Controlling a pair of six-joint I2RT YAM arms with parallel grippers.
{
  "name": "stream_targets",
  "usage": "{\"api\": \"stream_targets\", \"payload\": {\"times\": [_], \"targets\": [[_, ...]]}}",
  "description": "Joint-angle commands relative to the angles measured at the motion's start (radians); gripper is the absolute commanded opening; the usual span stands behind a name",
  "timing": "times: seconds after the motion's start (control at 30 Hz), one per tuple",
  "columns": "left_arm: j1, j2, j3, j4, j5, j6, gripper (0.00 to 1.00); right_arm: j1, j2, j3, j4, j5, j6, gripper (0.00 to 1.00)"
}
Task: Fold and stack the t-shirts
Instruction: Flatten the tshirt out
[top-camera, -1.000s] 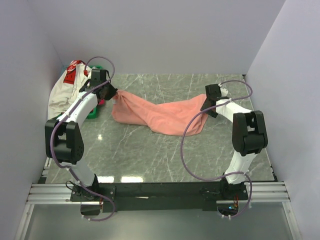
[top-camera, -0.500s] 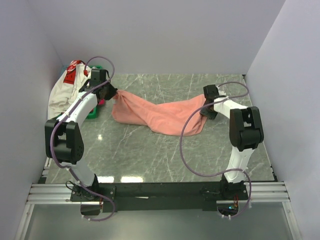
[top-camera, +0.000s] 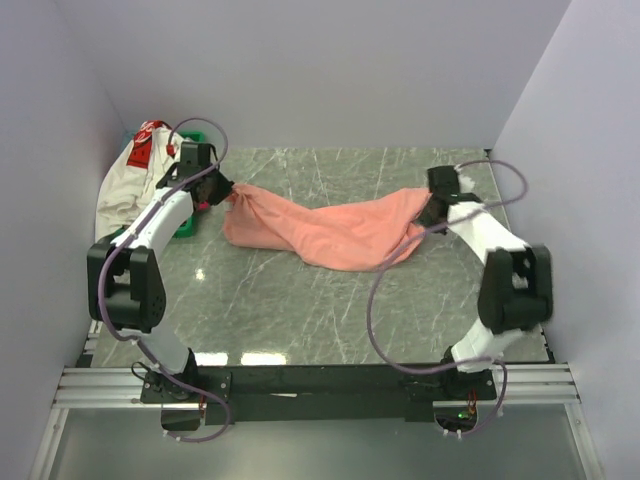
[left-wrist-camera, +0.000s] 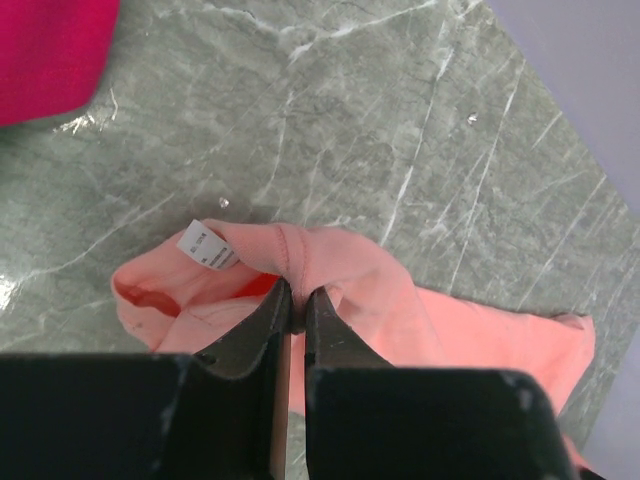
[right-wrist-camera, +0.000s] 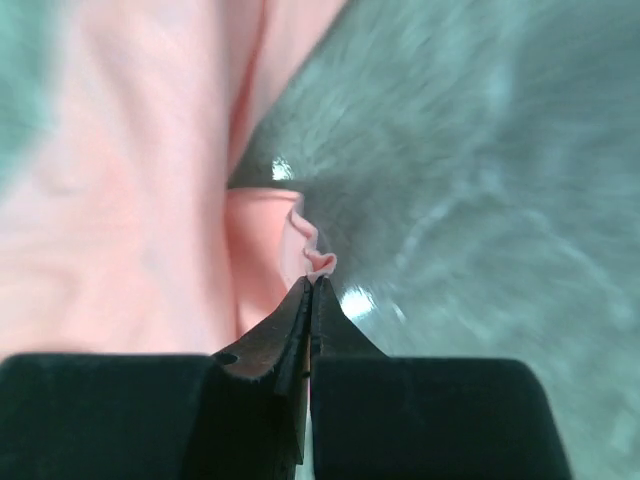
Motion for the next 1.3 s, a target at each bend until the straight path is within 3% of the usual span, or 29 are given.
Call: {"api": "stream_targets", "payload": {"times": [0.0,0.13,0.27,0.37,0.5,0.6,0.63,0.73,0.87,1.0,1.07,1.13,1.27], "targets": [[0.004,-0.105,-0.019,0.014,0.011,0.01,0.01,-0.061,-0.279,-0.017,-0.021,-0.01,-0.012,0.0],[0.004,-0.159,-0.049,0.003,0.006,0.021,0.01,-0.089,-0.483,0.009,-0.068,-0.02,-0.018,0.0],[0.007,-0.166,-0.04,-0.001,-0.006,0.029,0.01,-0.098,-0.545,0.043,-0.09,-0.033,-0.025,0.0],[0.018,-0.068,0.067,-0.026,0.003,0.039,0.01,-0.14,-0.491,0.098,-0.096,-0.043,-0.027,0.0],[0.029,0.135,0.35,-0.07,0.055,0.084,0.05,-0.169,-0.367,0.17,-0.065,-0.043,-0.015,0.0],[0.032,0.239,0.459,-0.026,0.115,0.118,0.29,-0.186,-0.237,0.248,-0.051,-0.068,-0.001,0.0],[0.035,0.246,0.466,0.001,0.13,0.127,0.5,-0.195,-0.176,0.289,-0.05,-0.092,0.002,0.0],[0.044,0.25,0.483,-0.001,0.14,0.13,0.71,-0.207,-0.082,0.358,-0.022,-0.111,0.005,0.0],[0.043,0.128,0.353,0.006,0.114,0.113,0.69,-0.216,-0.011,0.435,-0.059,-0.117,-0.002,0.0],[0.029,0.0,0.056,0.075,0.057,0.079,0.52,-0.219,-0.011,0.44,-0.05,-0.126,-0.001,0.0],[0.027,-0.004,-0.018,0.098,0.063,0.084,0.47,-0.221,-0.016,0.434,-0.048,-0.138,-0.002,0.0],[0.026,0.029,-0.037,0.092,0.086,0.084,0.42,-0.218,-0.034,0.416,-0.038,-0.142,-0.002,0.0],[0.012,0.066,-0.054,0.104,0.081,0.076,0.44,-0.218,-0.059,0.386,-0.024,-0.155,-0.002,0.0]]}}
